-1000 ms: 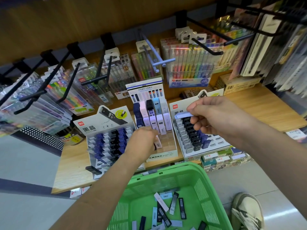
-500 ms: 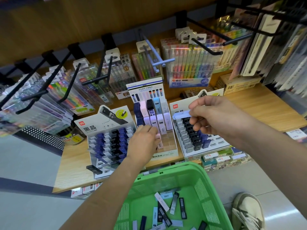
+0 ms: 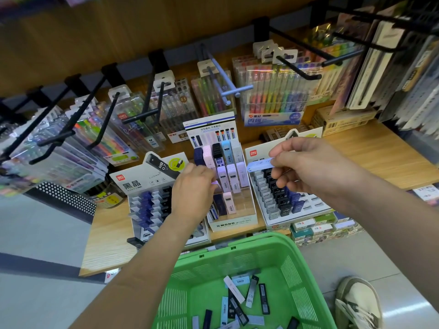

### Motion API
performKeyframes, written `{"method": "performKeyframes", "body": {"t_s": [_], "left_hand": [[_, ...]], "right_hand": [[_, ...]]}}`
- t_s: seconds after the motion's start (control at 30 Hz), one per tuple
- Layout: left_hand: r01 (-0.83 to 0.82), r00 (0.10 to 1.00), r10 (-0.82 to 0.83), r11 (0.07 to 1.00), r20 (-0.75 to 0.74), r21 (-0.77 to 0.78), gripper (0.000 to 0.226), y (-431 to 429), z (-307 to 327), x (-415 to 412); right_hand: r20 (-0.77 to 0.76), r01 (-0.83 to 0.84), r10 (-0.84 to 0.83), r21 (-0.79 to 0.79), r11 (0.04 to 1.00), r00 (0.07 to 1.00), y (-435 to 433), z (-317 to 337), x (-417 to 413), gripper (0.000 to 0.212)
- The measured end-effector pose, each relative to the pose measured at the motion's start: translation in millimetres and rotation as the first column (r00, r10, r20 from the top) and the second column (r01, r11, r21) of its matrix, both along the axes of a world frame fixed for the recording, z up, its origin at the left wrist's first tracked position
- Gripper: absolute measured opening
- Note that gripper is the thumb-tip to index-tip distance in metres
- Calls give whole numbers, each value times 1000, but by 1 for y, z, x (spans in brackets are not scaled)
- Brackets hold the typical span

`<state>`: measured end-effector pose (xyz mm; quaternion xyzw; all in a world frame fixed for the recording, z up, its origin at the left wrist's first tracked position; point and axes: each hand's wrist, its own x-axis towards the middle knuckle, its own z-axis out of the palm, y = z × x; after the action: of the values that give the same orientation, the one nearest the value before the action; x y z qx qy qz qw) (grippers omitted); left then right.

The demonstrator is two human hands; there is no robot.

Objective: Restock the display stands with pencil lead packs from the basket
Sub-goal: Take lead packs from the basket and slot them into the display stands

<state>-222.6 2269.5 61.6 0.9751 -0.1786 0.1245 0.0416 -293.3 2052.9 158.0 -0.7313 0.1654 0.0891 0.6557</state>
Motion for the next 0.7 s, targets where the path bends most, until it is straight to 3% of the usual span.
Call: {"method": "performKeyframes", "body": {"t_s": [0.2, 0.47, 0.53, 0.63, 0.7], "left_hand": [[71, 990, -46, 979, 130, -192, 10, 6, 17, -2], [165, 985, -170, 977, -26, -134, 8, -7, -4, 5], [155, 988, -155, 973, 11, -169, 8, -10, -9, 8], [77, 997, -68, 964, 43, -254, 29, -13, -8, 12], [-20, 1000, 19, 925, -5, -379, 23, -13, 0, 10]], "right_hand": [[9, 12, -12, 6, 1000, 1000, -3, 0, 0, 10], [5, 16, -16, 25, 1000, 1000, -5, -2, 1, 10], [-5, 22, -22, 45, 999, 1000, -6, -3, 2, 9], [0, 18, -18, 42, 999, 1000, -7, -4, 1, 10], [6, 3, -3, 27, 1000, 1000, -8, -5, 1, 11]]}}
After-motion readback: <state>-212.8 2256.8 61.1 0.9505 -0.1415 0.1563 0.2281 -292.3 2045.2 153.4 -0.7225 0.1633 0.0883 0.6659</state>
